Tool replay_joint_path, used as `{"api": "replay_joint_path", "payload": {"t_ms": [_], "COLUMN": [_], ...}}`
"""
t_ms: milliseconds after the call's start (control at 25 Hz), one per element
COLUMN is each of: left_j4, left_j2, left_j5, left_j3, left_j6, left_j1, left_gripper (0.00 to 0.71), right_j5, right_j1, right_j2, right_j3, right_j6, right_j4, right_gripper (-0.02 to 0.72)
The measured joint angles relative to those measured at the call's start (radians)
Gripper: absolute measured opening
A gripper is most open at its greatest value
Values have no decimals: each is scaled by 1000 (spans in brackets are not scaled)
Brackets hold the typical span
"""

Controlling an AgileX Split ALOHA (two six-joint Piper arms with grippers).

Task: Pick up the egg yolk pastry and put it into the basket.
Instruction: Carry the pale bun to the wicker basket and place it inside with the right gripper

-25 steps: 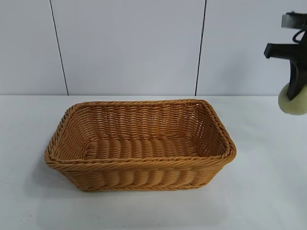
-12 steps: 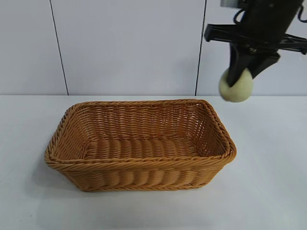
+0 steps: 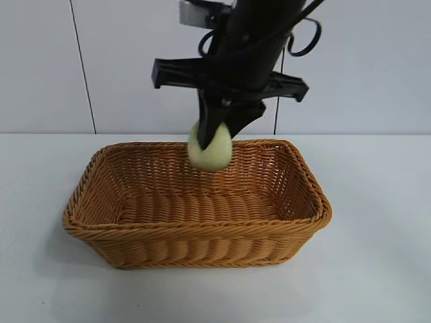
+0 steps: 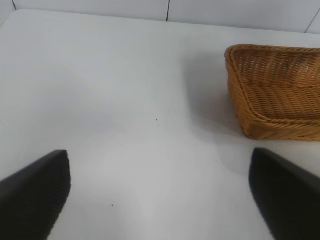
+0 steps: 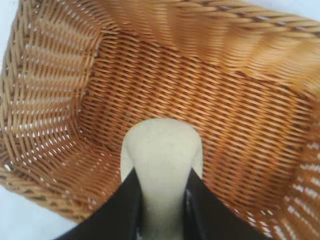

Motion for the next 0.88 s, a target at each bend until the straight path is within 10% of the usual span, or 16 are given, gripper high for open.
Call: {"api": "replay_joint_path", "payload": {"t_ms": [240,520,880], "left_j4": [0,0,0], "left_j2": [0,0,0], "left_j5": [0,0,0], "left_j3": [0,0,0], "left_j6": [0,0,0], "left_j1": [0,0,0], "left_gripper": [695,695,695], "right_j5": [0,79,309], "right_j1": [0,0,-13], "right_j2": [22,21,11], "right_j3": [-6,-23,-229], "right_j6": [1,-21,-24], "right_j4": [0,-2,-75], "right_gripper": [204,655,689]}}
